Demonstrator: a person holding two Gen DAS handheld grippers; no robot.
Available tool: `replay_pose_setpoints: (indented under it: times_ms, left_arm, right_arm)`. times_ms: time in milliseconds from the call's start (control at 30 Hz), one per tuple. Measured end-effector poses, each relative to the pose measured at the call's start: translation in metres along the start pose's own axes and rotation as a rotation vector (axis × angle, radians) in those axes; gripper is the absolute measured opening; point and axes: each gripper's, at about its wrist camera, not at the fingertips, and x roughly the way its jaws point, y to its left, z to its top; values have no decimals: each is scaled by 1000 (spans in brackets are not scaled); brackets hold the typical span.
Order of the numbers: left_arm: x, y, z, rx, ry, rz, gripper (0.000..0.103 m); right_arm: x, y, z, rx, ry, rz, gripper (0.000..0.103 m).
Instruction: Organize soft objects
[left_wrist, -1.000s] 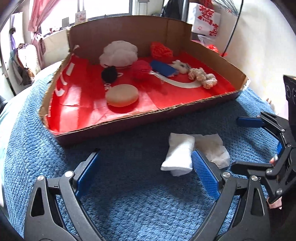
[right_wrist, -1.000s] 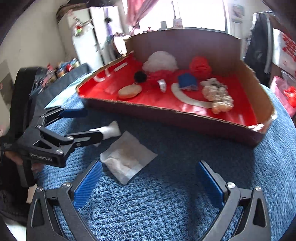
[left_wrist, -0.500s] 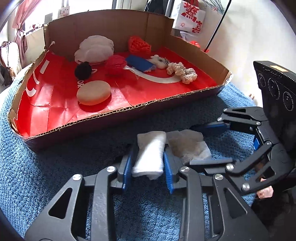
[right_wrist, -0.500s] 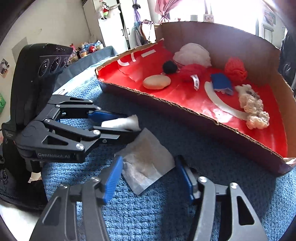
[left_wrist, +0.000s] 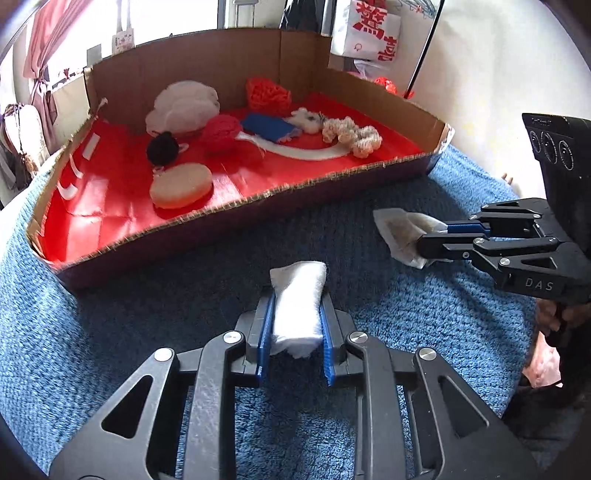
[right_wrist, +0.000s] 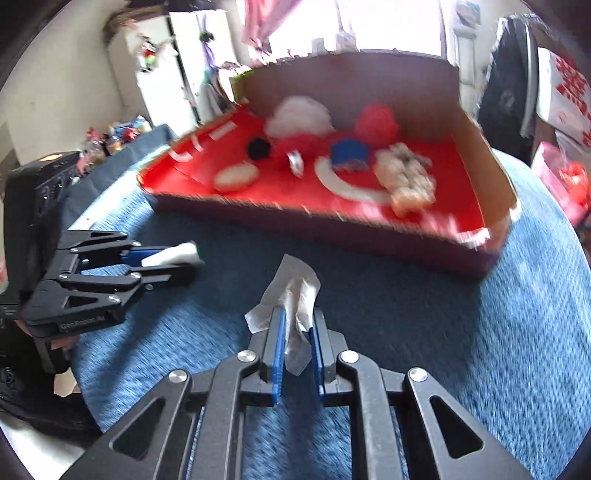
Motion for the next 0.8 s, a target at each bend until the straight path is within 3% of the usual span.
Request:
replay_pose_setpoints:
  times_ms: [100,167,267,333,367,433,700,800]
  left_arm:
    - [-1,2,-1,-14,-9,-12,24]
    - [-1,4,-2,-38,-7,-31,26]
    - [-1,5,-3,-54,-5,-42,27]
    - [-2,5,-3,-61,-4,-56,35]
    - [-3,5,-3,-68,-5,-74,55]
    - [-7,4,-4,-79,-25,-100,72]
    - [-8,4,1,-90,-27,-79,72]
    - [-13,8,3,-95,-35,-81,72]
  right_arm:
    - [-3,1,-2,-3,-11,-41,34]
    - [-5,3,-2,-15,-24,-77,58]
    - [-5,4,-1,-10,-37,-91,71]
    - [-5,6,0,-7,-44,-101,76]
    - [-4,6,0,-7,-46,-107,76]
    - [-3,8,1,-13,-45,-112,77]
    - [-3,9,-1,3,-52,-143,78]
    - [-6,7,-1,14,-64,-150,90]
